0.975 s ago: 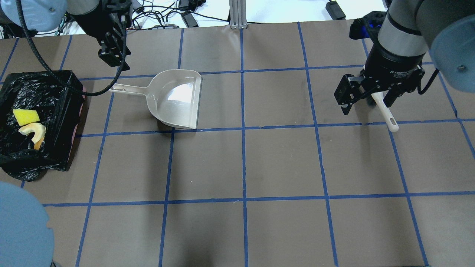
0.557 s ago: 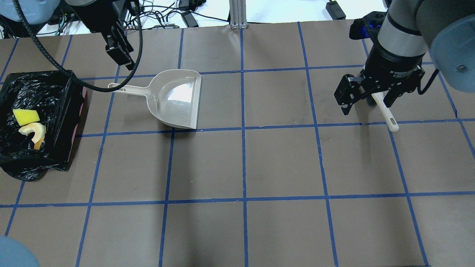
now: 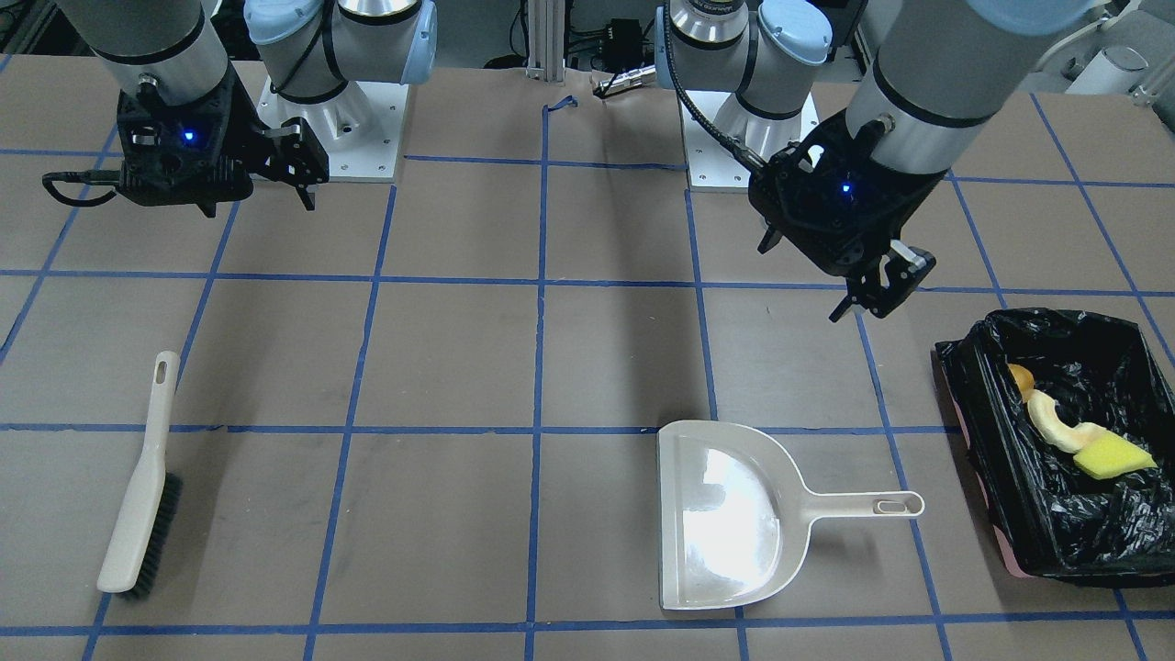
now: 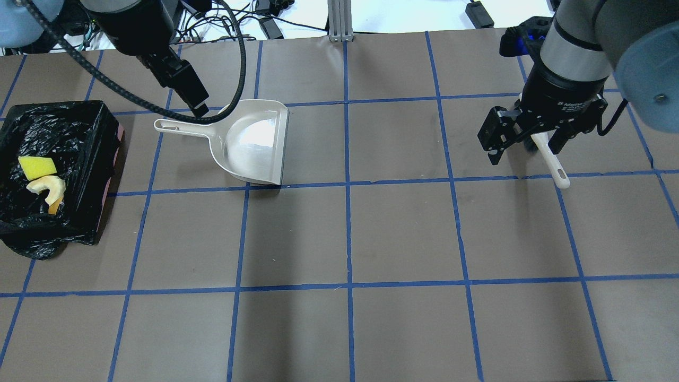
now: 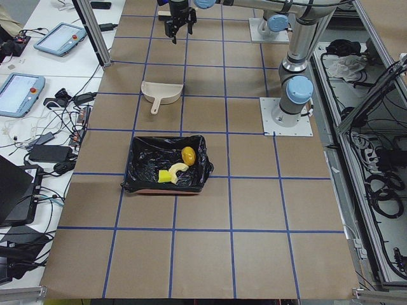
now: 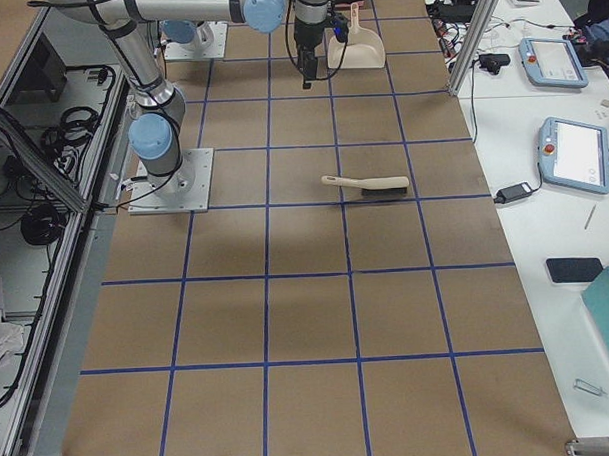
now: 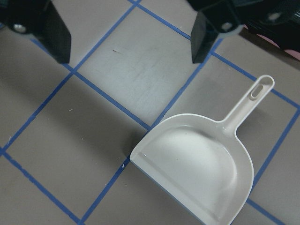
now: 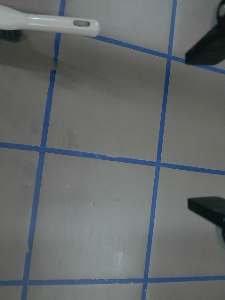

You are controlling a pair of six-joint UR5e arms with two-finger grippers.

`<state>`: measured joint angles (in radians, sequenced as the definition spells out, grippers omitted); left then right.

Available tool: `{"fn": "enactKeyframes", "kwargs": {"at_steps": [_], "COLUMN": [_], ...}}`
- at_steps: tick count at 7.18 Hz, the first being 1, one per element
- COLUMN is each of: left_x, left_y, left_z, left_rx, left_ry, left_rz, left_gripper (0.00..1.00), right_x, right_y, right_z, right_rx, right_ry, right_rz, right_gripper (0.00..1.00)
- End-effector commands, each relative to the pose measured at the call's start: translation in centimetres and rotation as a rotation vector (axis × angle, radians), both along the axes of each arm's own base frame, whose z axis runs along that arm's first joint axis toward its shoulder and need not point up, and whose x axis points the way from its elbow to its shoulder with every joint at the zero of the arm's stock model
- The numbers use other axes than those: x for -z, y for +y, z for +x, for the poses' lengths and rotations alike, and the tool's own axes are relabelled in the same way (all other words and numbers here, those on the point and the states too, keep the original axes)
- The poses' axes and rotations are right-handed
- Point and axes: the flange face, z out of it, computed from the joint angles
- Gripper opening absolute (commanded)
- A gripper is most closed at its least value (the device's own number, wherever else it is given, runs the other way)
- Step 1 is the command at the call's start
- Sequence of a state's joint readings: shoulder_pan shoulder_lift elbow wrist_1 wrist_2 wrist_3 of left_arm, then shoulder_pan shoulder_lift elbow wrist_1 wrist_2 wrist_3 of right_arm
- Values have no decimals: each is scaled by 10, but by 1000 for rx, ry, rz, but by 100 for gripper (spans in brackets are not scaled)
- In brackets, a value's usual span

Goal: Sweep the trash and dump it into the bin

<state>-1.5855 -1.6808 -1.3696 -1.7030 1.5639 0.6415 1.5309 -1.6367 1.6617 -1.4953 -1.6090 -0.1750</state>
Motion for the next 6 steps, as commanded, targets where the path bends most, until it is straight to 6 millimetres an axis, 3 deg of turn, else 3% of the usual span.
{"fn": "enactKeyframes", "kwargs": {"at_steps": [1,2,3,6], "left_x": [-12,-12,-12,-14], "left_y": [23,28,37,51], "left_z": [1,4,5,7], "left_rx": [-347,-497,-539,-549], "left_ry": [-15,-14,-23,-14], "left_rz": [-12,-12,-8,-23], "left_gripper": [100,100,100,100], "right_x": [0,-6,-8,-15], "right_y": [1,4,5,7], "right_z": [0,0,0,1], "right_rx": [4,0,0,-1], "right_ry": [3,2,2,-2], "right_rz": [4,-7,-8,-28], "right_gripper": [100,100,100,100]}}
